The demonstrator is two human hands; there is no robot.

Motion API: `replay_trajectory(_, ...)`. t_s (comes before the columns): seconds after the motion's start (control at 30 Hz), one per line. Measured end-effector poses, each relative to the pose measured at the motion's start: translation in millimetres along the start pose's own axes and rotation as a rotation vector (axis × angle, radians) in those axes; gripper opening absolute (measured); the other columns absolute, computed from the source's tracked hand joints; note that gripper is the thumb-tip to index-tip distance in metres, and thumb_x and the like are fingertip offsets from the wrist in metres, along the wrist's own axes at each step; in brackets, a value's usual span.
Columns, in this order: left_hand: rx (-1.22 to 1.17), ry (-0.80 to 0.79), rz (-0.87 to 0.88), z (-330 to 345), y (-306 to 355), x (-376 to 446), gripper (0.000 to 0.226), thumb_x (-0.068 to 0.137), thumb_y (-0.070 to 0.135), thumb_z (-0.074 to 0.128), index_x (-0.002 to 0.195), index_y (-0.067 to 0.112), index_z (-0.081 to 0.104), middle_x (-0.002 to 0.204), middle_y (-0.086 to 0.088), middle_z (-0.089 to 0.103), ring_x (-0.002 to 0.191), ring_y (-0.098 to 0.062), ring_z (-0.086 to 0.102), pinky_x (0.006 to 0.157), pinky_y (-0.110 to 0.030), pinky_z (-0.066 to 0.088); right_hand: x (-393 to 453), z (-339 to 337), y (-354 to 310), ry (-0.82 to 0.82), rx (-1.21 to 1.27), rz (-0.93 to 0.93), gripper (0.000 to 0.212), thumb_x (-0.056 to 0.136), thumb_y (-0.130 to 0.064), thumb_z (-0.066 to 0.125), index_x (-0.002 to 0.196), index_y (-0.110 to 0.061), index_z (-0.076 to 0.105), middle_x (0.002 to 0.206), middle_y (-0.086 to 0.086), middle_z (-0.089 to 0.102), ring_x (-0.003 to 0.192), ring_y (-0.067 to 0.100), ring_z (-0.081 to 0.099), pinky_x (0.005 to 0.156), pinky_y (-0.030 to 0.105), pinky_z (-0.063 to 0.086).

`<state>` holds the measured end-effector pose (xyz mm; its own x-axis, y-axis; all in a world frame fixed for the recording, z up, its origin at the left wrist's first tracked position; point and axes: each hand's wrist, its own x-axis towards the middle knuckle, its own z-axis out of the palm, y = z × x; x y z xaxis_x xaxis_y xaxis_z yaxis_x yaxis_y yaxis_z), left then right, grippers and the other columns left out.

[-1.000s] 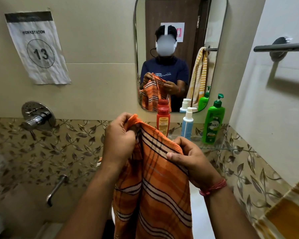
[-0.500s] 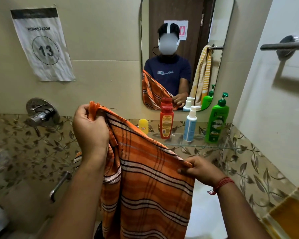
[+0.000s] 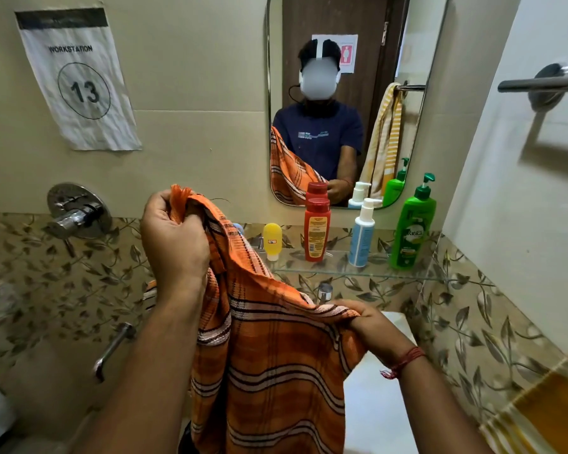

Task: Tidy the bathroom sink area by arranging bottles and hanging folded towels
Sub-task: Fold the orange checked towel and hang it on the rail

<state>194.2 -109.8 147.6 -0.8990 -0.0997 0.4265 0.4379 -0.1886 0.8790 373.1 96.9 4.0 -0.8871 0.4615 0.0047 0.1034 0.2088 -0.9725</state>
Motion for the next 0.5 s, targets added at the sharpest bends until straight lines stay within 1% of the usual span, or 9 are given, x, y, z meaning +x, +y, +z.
replay_trajectory(0.13,-0.005,0.054,0.002,-5,1,5,0.034,0.082,-0.001,0.052,0.077,0.032,0.058,0.075,0.014,0.061,0.067,-0.001,0.056,0.062,-0.017,0.049,-4,-5,24,-0.003,0.11,-0.035,0.045,0.072,0.002,0.056,0.108,-0.019,0.073,0.103,0.017,0.071,0.093,0.026,0.065,0.08,0.043,0.051)
replay_trajectory(0.2,-0.013,0.076,-0.009,-7,-1,8,0.033,0.081,0.0,0.053,0.078,0.032,0.058,0.075,0.015,0.061,0.067,-0.001,0.056,0.063,-0.019,0.05,-7,-8,27,-0.02,0.055,-0.007,0.046,0.062,-0.005,0.061,0.107,-0.007,0.067,0.096,0.022,0.064,0.087,0.027,0.061,0.073,0.044,0.05)
replay_trajectory(0.23,-0.018,0.082,-0.015,-8,-2,9,0.033,0.081,0.0,0.054,0.078,0.033,0.058,0.075,0.015,0.062,0.067,-0.001,0.057,0.064,-0.021,0.051,-8,-8,29,-0.023,-0.022,-0.001,0.041,0.059,-0.009,0.063,0.1,-0.009,0.066,0.091,0.018,0.06,0.083,0.025,0.06,0.071,0.041,0.051)
replay_trajectory(0.27,-0.018,0.087,-0.018,-8,-3,10,0.033,0.081,0.001,0.055,0.078,0.034,0.059,0.075,0.015,0.062,0.068,-0.002,0.058,0.065,-0.023,0.053,-9,-6,28,-0.027,-0.149,-0.005,0.03,0.059,-0.014,0.065,0.089,-0.02,0.067,0.089,0.012,0.056,0.081,0.022,0.059,0.07,0.038,0.054)
replay_trajectory(0.33,-0.029,0.094,-0.021,-8,-4,10,0.034,0.082,0.002,0.057,0.079,0.036,0.059,0.076,0.014,0.063,0.07,-0.002,0.059,0.068,-0.025,0.055,-8,-5,30,-0.069,-0.6,0.035,0.018,0.064,-0.031,0.065,0.078,-0.041,0.061,0.09,0.0,0.05,0.087,0.02,0.055,0.077,0.04,0.054)
replay_trajectory(0.37,-0.03,0.088,-0.018,-7,-5,10,0.034,0.083,0.003,0.059,0.079,0.037,0.059,0.077,0.015,0.064,0.071,-0.001,0.06,0.069,-0.024,0.055,-7,-4,32,-0.105,-0.832,0.098,0.02,0.068,-0.043,0.063,0.087,-0.049,0.06,0.096,-0.002,0.049,0.096,0.022,0.052,0.083,0.042,0.051)
replay_trajectory(0.4,-0.025,0.076,-0.014,-5,-5,8,0.034,0.085,0.004,0.062,0.079,0.037,0.059,0.078,0.014,0.065,0.073,-0.001,0.062,0.07,-0.023,0.055,-7,-4,35,-0.122,-0.987,0.192,0.032,0.072,-0.054,0.061,0.104,-0.052,0.057,0.106,-0.003,0.049,0.106,0.024,0.049,0.09,0.044,0.047)
replay_trajectory(0.47,-0.013,0.042,-0.001,-2,-8,5,0.031,0.086,0.006,0.065,0.08,0.036,0.06,0.079,0.014,0.066,0.073,-0.002,0.062,0.07,-0.022,0.054,-4,-4,39,-0.11,-1.049,0.365,0.066,0.076,-0.069,0.056,0.137,-0.049,0.039,0.131,0.003,0.045,0.125,0.031,0.04,0.102,0.048,0.041)
replay_trajectory(0.5,-0.01,0.033,0.004,-1,-9,4,0.03,0.086,0.006,0.066,0.08,0.035,0.06,0.079,0.013,0.065,0.072,-0.002,0.061,0.068,-0.022,0.053,-2,-4,39,-0.102,-1.02,0.408,0.072,0.079,-0.072,0.052,0.144,-0.048,0.031,0.138,0.006,0.041,0.13,0.035,0.038,0.105,0.049,0.038)
